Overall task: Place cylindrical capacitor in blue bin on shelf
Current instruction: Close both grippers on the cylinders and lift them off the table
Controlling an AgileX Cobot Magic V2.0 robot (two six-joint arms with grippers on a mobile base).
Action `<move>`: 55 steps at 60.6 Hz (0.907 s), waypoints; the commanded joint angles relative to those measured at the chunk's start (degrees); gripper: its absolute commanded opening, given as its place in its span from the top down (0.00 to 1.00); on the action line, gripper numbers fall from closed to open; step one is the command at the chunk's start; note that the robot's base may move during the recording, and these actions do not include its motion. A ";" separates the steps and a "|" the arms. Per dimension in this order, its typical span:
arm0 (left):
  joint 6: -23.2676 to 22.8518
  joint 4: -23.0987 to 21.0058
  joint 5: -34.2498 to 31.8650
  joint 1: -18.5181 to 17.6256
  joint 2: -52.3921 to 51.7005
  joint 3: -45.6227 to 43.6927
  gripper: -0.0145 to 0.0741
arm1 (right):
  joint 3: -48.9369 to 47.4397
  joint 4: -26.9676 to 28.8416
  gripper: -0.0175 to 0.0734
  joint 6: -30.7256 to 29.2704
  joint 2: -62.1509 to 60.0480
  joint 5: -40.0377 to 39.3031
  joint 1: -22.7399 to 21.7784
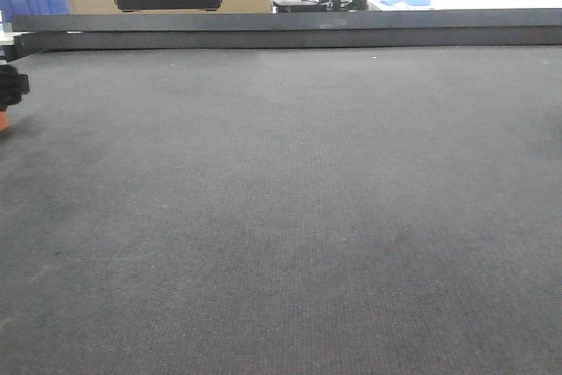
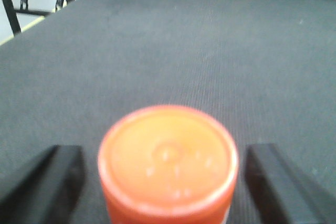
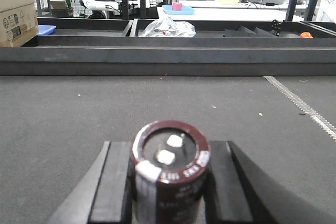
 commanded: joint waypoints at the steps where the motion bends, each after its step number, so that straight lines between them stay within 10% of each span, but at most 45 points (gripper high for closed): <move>1: -0.44 -0.39 0.13 0.30 0.11 -0.49 0.46 | 0.10 -0.40 0.88 -0.20 -0.66 -1.55 -0.03; 13: -0.44 -0.39 1.75 0.30 -0.56 -0.49 0.97 | 0.10 -0.40 0.88 -0.20 -0.66 -1.55 -0.03; 23: -0.44 0.12 10.75 0.30 -6.94 -0.49 0.96 | -0.54 -1.07 0.88 -0.20 -1.29 1.47 -0.03; 55: -0.44 3.22 46.39 -7.61 -43.89 -0.70 0.96 | -19.61 -1.67 0.88 -0.20 -12.93 51.12 7.79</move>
